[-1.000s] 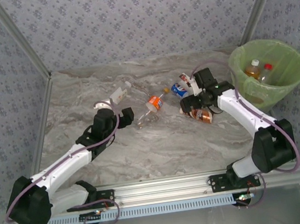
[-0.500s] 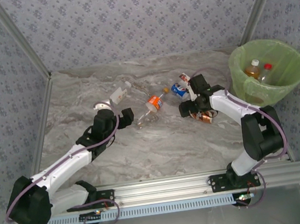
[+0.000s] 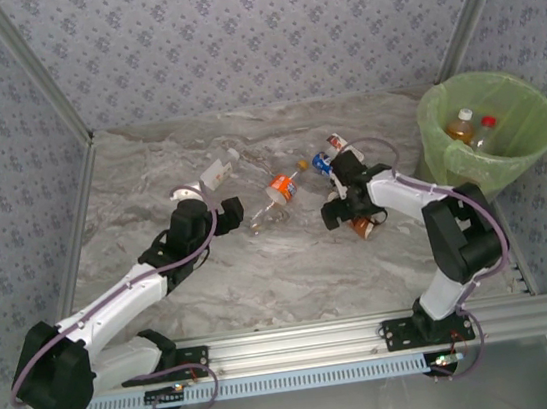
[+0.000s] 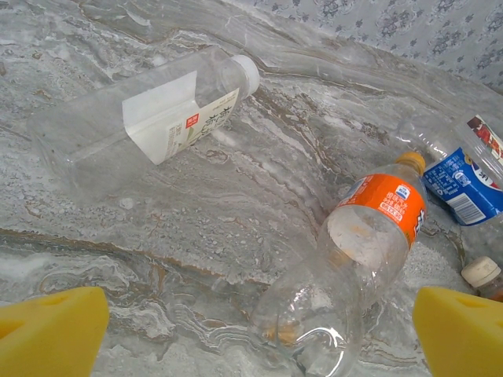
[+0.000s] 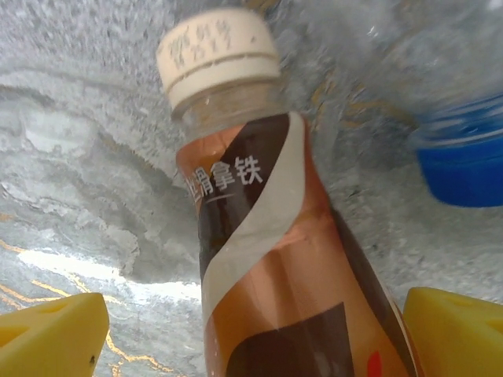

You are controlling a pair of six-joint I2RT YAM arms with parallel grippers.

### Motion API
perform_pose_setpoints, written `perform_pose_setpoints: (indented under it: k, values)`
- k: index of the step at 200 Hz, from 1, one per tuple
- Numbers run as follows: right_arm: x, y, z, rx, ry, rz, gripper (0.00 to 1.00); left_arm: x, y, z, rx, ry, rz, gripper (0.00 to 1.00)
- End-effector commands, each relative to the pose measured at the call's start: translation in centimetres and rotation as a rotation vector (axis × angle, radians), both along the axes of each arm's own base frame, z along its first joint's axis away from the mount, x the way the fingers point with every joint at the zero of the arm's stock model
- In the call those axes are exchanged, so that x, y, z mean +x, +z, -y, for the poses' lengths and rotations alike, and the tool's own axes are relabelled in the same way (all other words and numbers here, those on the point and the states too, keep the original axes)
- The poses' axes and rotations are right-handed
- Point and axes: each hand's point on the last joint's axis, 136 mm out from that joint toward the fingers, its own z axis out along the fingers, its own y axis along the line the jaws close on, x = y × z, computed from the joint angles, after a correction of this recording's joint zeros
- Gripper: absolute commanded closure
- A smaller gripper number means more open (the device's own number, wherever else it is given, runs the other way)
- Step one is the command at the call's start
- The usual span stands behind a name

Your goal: Put the plastic bottles in the bin

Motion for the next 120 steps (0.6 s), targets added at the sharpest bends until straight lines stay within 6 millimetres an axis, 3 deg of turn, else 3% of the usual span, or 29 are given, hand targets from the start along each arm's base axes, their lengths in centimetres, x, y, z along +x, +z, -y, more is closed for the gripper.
perform_pose_setpoints:
  k: [1, 26, 47, 120]
  values:
    - [-0.6, -1.0, 0.6, -0.073, -0.037, -0.04, 0.03, 0.5, 0.7, 0.1, -0.028, 0.013, 0.021, 0.01]
    - [-1.2, -1.4, 0.3, -0.105, -0.028, -0.082, 0.08, 0.4, 0.6, 0.1, -0.026, 0.013, 0.018, 0.01]
    - [-1.5, -1.7, 0.4, -0.135, -0.046, -0.102, 0.2, 0.4, 0.5, 0.0, -0.024, 0.015, 0.017, 0.01]
    - [-1.8, -2.0, -0.3, -0.109, -0.083, -0.129, 0.27, 0.2, 0.7, 0.1, -0.03, 0.007, 0.022, 0.01]
